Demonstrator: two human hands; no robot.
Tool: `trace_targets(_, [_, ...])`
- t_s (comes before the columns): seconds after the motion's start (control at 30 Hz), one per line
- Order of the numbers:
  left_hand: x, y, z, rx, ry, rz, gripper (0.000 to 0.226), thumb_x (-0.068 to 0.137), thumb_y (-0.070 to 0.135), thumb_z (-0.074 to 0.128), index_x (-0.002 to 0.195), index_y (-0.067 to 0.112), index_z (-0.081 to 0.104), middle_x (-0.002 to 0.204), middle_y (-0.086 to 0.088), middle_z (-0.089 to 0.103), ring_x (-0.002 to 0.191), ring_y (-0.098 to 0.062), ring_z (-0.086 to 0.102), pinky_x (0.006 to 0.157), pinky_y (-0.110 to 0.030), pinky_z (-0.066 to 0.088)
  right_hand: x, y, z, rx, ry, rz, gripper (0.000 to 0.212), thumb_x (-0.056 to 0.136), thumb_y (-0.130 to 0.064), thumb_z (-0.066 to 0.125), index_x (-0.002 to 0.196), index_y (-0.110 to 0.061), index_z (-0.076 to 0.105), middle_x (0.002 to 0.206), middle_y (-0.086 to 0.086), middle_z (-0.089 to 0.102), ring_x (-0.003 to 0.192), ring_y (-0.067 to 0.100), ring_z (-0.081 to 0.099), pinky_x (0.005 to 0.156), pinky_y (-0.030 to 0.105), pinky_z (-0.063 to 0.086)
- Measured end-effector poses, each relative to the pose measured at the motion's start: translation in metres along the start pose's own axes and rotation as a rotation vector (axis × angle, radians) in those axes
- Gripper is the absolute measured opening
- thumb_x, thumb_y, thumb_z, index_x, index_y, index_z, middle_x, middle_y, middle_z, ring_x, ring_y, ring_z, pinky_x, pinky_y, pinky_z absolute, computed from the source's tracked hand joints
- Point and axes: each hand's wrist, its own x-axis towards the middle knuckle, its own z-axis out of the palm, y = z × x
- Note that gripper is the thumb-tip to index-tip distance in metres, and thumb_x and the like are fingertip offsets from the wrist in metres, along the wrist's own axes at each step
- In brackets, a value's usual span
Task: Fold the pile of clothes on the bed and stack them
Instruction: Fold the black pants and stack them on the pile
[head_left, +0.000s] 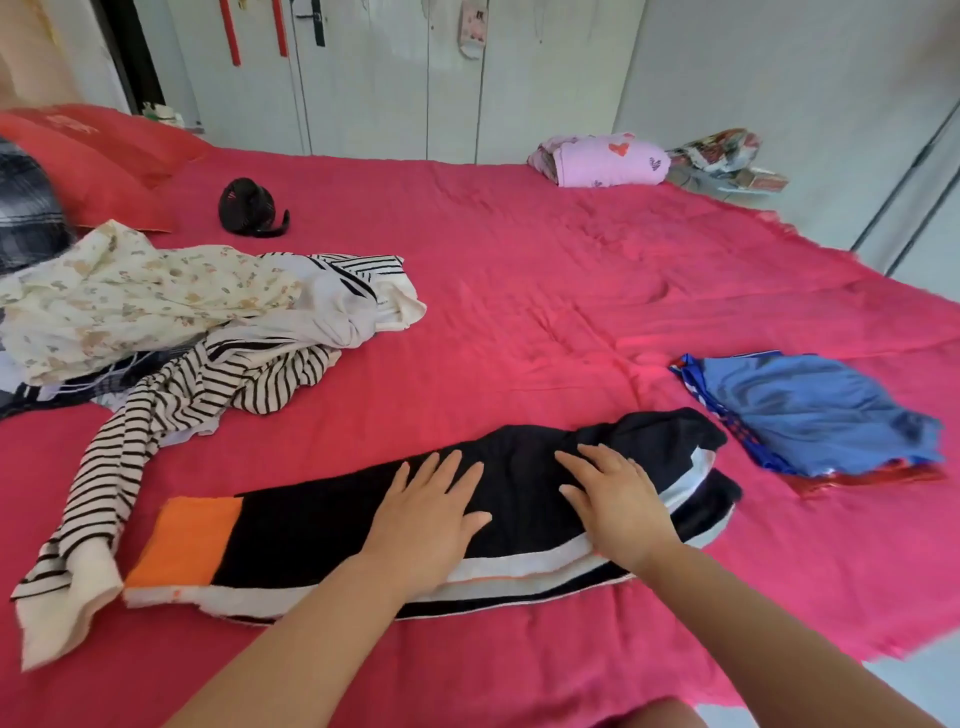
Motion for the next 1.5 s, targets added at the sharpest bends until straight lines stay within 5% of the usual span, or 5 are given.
trace_targets(0.63, [0.049, 0.131, 0.016, -0.397, 0.187, 0.238, 0.043, 0.098, 0.038, 0.036, 0.141, 0.032, 0.036, 0.147, 0.013, 0.036, 0.135, -0.001, 0.026, 0.099, -0.002, 0.007, 0.002, 0.146, -0.070, 0.005, 0.471, 0.055, 0.036, 0.074, -0.001, 0.050, 0.102, -0.015, 0.068, 0.102, 0.006, 0.064, 0.095, 0.033, 0.057, 0.081, 0.039, 0.042])
trace_targets(0.83, [0.042, 0.122, 0.015, -0.177, -0.140, 0.386, 0.049, 0.088, 0.058, 0.042, 0.126, 0.030, 0.056, 0.135, 0.006, 0.051, 0.128, -0.012, 0.040, 0.105, -0.026, 0.031, -0.043, 0.165, -0.077, -0.031, -0.316, -0.106, 0.024, 0.081, -0.023, 0.061, 0.104, -0.025, 0.068, 0.103, -0.010, 0.062, 0.093, 0.005, 0.056, 0.077, 0.007, 0.034])
trace_targets(1.07, [0.092, 0.120, 0.003, -0.291, 0.108, 0.194, 0.035, 0.096, 0.034, 0.045, 0.126, 0.020, 0.057, 0.128, 0.005, 0.055, 0.119, -0.014, 0.048, 0.101, -0.031, 0.037, 0.001, 0.158, -0.073, 0.272, 0.117, 0.260, 0.019, 0.089, -0.021, 0.055, 0.101, -0.018, 0.069, 0.103, 0.000, 0.069, 0.100, 0.019, 0.061, 0.085, 0.026, 0.040])
trace_targets(1.37, [0.146, 0.098, 0.022, 0.120, -0.145, -0.075, 0.051, 0.098, 0.047, 0.028, 0.140, 0.018, 0.034, 0.134, -0.007, 0.046, 0.128, -0.027, 0.037, 0.114, -0.049, 0.009, 0.054, 0.163, -0.039, 0.108, -0.332, 0.163, 0.040, 0.094, -0.022, 0.051, 0.133, -0.016, 0.049, 0.135, 0.006, 0.052, 0.125, 0.022, 0.046, 0.102, 0.027, 0.032])
trace_targets(1.5, [0.149, 0.095, 0.025, 0.169, 0.112, -0.057, 0.034, 0.101, 0.037, 0.029, 0.108, 0.015, 0.054, 0.108, -0.003, 0.057, 0.103, -0.023, 0.050, 0.094, -0.032, 0.030, 0.058, 0.168, -0.043, -0.045, -0.138, 0.286, 0.027, 0.096, -0.022, 0.044, 0.116, -0.014, 0.060, 0.118, 0.014, 0.053, 0.109, 0.031, 0.053, 0.090, 0.037, 0.042])
